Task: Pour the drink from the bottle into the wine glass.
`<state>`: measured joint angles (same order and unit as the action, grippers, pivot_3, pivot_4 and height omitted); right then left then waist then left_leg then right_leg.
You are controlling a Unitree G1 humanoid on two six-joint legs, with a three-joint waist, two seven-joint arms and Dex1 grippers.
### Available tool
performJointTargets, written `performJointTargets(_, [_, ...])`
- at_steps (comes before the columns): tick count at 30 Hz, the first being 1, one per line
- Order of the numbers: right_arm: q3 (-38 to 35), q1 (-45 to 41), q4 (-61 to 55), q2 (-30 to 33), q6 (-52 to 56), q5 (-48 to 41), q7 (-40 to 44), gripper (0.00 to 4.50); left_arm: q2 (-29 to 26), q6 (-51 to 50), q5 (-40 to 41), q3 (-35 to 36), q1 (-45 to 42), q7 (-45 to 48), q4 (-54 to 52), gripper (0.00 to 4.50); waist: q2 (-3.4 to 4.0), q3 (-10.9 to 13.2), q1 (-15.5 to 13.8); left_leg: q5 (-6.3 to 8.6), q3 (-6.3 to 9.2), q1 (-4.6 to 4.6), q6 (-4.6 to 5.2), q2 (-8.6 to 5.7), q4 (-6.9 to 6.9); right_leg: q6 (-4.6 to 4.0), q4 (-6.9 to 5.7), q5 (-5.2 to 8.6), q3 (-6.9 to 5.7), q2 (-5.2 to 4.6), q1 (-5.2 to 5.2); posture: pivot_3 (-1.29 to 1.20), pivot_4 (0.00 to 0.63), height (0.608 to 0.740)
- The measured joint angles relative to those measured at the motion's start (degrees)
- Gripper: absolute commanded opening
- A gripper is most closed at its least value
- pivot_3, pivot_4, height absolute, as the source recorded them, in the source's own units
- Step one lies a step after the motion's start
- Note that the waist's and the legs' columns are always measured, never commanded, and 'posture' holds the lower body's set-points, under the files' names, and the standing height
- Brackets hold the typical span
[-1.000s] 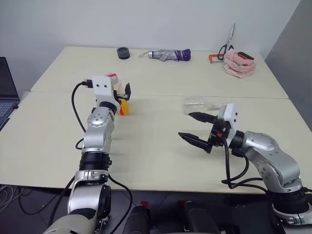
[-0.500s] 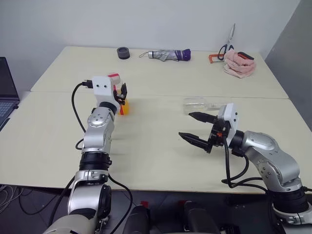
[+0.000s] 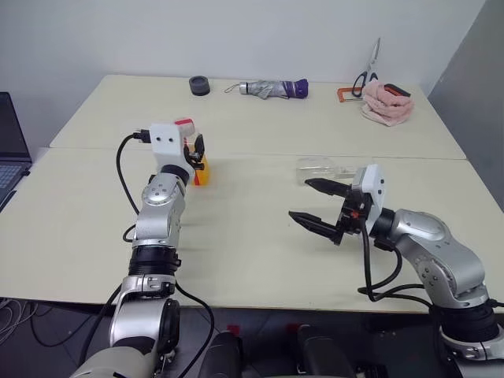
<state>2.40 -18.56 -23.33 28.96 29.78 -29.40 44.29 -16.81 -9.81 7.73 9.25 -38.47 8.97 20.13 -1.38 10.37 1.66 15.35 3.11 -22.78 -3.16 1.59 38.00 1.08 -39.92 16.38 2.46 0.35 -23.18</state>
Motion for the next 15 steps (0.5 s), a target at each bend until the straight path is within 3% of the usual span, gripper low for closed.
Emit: performJointTargets(15, [-0.8, 2.7, -1.5, -0.7, -3.8, 3.2, -3.8, 4.5, -1.2, -3.8, 3.0, -5.6, 2.3, 16.7, -7.1, 2.16, 0.0, 0.0, 0.0, 0.0, 0.0, -0.06, -0.01, -0.02, 0.0, 0.0, 0.02, 0.0, 0.0, -0.02, -0.02, 0.0, 0.15, 0.74])
